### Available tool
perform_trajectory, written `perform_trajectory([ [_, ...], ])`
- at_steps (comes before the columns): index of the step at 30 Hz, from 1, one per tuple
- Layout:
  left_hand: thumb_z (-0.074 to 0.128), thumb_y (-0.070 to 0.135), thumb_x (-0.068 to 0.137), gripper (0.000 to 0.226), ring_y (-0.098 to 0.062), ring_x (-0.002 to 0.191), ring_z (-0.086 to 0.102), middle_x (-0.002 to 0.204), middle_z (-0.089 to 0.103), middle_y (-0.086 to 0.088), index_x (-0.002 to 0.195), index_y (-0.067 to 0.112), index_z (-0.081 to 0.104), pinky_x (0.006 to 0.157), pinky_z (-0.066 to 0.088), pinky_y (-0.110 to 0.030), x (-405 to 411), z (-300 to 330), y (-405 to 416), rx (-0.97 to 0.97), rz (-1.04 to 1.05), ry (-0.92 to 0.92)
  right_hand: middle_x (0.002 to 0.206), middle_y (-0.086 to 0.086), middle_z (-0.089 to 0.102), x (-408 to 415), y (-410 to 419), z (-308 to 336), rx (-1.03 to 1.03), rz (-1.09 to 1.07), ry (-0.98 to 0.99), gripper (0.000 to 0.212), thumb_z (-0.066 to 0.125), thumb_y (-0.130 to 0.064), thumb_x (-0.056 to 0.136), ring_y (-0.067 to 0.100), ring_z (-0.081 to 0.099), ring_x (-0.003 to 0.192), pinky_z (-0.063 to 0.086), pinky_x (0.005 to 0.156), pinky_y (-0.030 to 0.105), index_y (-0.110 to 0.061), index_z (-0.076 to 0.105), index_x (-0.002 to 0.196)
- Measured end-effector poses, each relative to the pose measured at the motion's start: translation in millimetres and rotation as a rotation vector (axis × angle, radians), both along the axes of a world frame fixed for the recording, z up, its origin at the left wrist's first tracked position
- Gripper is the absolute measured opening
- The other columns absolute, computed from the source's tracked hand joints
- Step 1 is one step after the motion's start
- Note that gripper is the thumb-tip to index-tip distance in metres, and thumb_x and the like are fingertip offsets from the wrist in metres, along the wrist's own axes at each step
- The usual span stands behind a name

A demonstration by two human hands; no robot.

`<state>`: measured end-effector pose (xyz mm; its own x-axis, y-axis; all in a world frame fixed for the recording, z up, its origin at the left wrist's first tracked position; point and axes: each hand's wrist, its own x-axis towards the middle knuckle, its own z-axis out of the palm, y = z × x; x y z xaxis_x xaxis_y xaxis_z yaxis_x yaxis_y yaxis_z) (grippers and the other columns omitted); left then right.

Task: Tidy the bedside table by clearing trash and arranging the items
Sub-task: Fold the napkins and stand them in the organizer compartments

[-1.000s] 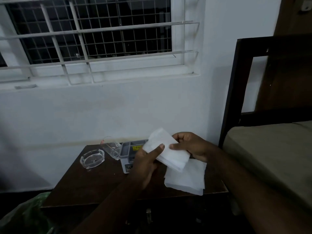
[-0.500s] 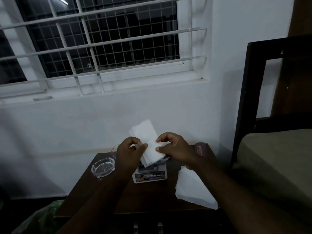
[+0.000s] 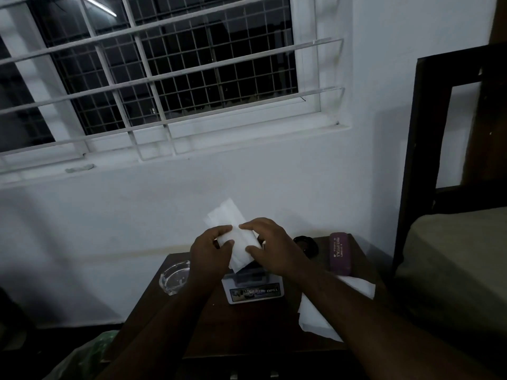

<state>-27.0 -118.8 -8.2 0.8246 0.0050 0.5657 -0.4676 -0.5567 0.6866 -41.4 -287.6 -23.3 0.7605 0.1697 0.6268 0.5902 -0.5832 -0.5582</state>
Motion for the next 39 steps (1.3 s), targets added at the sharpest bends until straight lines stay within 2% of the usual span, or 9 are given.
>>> perform_trajectory([
  [4,0.067,0.01,0.087,0.026,-0.019,0.099,0.062,0.113,0.069,-0.008,0.113,0.009,0.069,0.081,0.047,-0.024,3,-2,-3,0.022,0.026,0.008,0.133,-0.001,0.053,1,3,0,-0.019,-0.027,-0.017,0.059,0.063,-0.008,0.079,0.004,0.047,0.117,0.048,0.091,0.028,-0.02,0.052,0.136],
  [9,0.053,0.025,0.098,0.032,-0.022,0.073,0.065,0.072,0.068,-0.008,0.073,0.011,0.067,0.068,0.053,-0.038,4,14,-21,-0.354,-0.109,0.205,0.141,-0.006,0.053,-6,9,6,-0.001,0.107,0.152,0.093,0.066,-0.018,0.083,0.009,0.054,0.114,0.052,0.091,0.033,-0.039,0.008,0.152],
  [12,0.055,0.006,0.091,0.009,-0.027,0.085,0.062,0.09,0.065,-0.015,0.095,0.002,0.063,0.068,0.049,-0.032,13,16,-24,-0.254,-0.071,0.149,0.146,0.0,0.048,-2,7,3,0.065,0.165,0.226,0.096,0.062,-0.013,0.087,0.012,0.053,0.123,0.052,0.091,0.029,-0.026,-0.007,0.154],
  [16,0.054,-0.007,0.087,0.048,-0.019,0.101,0.052,0.113,0.05,0.0,0.13,0.009,0.04,0.077,0.048,-0.029,21,16,-25,-0.254,-0.086,0.182,0.133,-0.002,0.056,4,-7,3,0.167,-0.011,0.188,0.086,0.06,-0.013,0.086,0.01,0.054,0.109,0.043,0.082,0.022,-0.028,0.009,0.153],
  [20,0.051,-0.008,0.088,0.059,-0.016,0.093,0.057,0.112,0.043,0.002,0.126,0.024,0.02,0.068,0.053,-0.022,26,4,-23,-0.142,-0.21,0.161,0.12,-0.006,0.058,10,-28,0,0.266,-0.132,0.107,0.076,0.061,-0.013,0.084,0.012,0.056,0.1,0.043,0.077,0.023,-0.032,0.024,0.147],
  [24,0.046,-0.001,0.085,0.035,-0.028,0.1,0.055,0.108,0.051,-0.001,0.1,0.031,0.048,0.085,0.051,-0.045,40,-7,-18,0.157,-0.199,-0.109,0.119,-0.01,0.055,10,-43,-3,0.282,-0.183,0.086,0.071,0.063,-0.016,0.084,0.012,0.056,0.099,0.047,0.079,0.026,-0.033,0.029,0.144],
  [27,0.045,-0.006,0.09,0.043,-0.025,0.097,0.057,0.098,0.062,0.002,0.075,0.031,0.062,0.078,0.049,-0.032,49,-12,-21,0.24,-0.223,-0.03,0.12,-0.011,0.053,7,-52,-3,0.276,-0.199,0.07,0.07,0.064,-0.017,0.085,0.011,0.056,0.098,0.047,0.077,0.022,-0.033,0.03,0.143],
  [32,0.061,-0.006,0.084,0.035,-0.01,0.102,0.052,0.108,0.061,0.005,0.109,0.017,0.068,0.077,0.034,0.002,55,-15,-22,0.219,-0.277,0.016,0.122,-0.012,0.052,2,-67,-5,0.271,-0.247,0.064,0.069,0.066,-0.018,0.084,0.009,0.057,0.097,0.043,0.071,0.016,-0.034,0.032,0.142],
  [39,0.069,-0.01,0.071,0.053,-0.002,0.099,0.054,0.107,0.057,0.016,0.107,0.028,0.066,0.077,0.044,-0.006,56,-24,-17,0.252,-0.341,0.041,0.124,-0.012,0.05,-4,-79,-7,0.273,-0.257,0.075,0.072,0.069,-0.017,0.082,0.009,0.057,0.096,0.045,0.073,0.018,-0.036,0.033,0.141],
])
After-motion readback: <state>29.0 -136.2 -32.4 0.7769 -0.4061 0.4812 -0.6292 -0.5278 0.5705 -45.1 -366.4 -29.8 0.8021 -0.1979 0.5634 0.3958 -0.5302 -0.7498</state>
